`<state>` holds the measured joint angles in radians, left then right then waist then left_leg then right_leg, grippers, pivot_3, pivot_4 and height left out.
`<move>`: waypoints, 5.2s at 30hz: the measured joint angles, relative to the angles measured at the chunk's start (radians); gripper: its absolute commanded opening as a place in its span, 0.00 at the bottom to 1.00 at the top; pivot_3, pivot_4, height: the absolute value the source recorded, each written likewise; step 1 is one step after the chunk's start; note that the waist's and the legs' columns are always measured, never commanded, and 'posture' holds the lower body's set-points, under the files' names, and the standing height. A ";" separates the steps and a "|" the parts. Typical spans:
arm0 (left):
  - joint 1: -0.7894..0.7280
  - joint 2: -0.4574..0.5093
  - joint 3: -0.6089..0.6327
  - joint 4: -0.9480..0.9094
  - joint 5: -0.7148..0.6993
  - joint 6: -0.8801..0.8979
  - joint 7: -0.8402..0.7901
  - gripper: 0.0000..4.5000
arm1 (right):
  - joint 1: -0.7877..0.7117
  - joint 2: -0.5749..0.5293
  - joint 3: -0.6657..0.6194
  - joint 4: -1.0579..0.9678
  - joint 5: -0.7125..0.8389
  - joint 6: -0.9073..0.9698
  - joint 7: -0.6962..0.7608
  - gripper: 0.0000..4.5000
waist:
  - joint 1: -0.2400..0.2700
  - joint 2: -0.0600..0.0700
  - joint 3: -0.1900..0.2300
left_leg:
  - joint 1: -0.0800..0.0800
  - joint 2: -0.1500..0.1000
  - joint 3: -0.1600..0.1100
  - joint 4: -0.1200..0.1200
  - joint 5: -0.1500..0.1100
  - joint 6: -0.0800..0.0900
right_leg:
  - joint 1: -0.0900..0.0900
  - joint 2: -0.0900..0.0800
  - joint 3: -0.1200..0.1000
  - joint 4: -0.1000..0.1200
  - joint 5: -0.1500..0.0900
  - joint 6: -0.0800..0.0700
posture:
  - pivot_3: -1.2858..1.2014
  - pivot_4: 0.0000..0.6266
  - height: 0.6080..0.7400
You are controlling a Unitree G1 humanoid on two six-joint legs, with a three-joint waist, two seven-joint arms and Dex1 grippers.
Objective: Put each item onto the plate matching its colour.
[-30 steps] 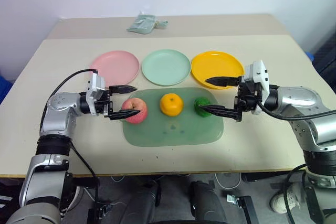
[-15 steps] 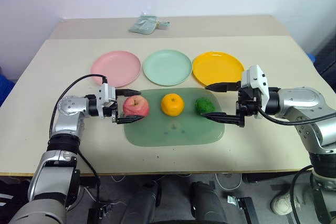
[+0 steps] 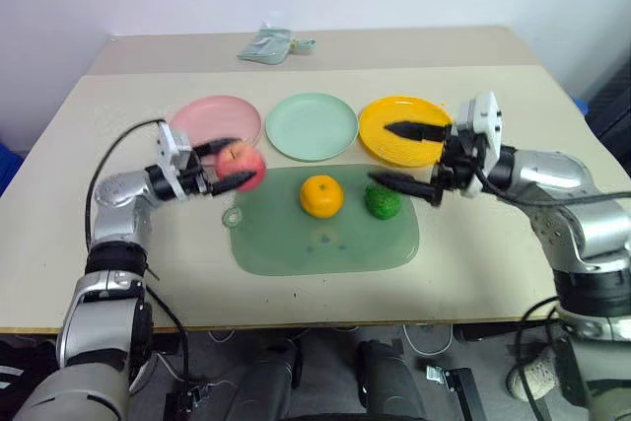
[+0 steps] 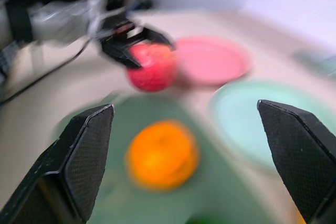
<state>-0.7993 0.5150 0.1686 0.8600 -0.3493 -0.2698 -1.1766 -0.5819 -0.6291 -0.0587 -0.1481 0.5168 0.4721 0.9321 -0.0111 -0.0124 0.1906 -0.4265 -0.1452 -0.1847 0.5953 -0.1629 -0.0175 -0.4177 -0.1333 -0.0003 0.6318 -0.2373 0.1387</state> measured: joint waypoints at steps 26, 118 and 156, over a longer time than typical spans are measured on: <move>-0.196 -0.062 0.013 0.352 0.237 -0.067 0.588 0.99 | -0.026 0.105 0.089 0.093 -0.217 -0.066 -0.178 1.00 | -0.009 0.000 0.000 | 0.000 -0.001 0.001 0.000 0.000 0.000 | 0.000 0.000 0.000 0.001 0.002 0.002 | 0.52 0.24 1.00; 0.238 -0.121 -0.113 -0.464 -0.044 0.213 -0.053 1.00 | -0.302 0.171 0.093 0.707 -0.442 -0.015 -0.468 0.99 | -0.034 0.001 0.000 | 0.001 0.001 0.009 -0.003 0.000 0.000 | -0.006 0.001 0.010 0.004 0.003 0.000 | 0.52 0.24 1.00; 0.274 0.039 -0.124 -0.528 -0.143 0.395 -0.320 1.00 | 0.032 -0.031 0.270 0.030 -0.254 0.320 -0.106 0.69 | -0.027 0.000 0.000 | 0.000 0.001 0.013 -0.001 -0.001 0.002 | -0.007 0.001 0.014 0.003 0.003 0.001 | 0.52 0.24 1.00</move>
<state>-0.5253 0.5536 0.0443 0.3317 -0.4927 0.1248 -1.4963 -0.5503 -0.6599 0.2112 -0.1177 0.2632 0.7919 0.8263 -0.0377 -0.0119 0.1901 -0.4262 -0.1439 -0.1720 0.5939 -0.1638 -0.0156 -0.4248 -0.1322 0.0134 0.6345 -0.2345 0.1399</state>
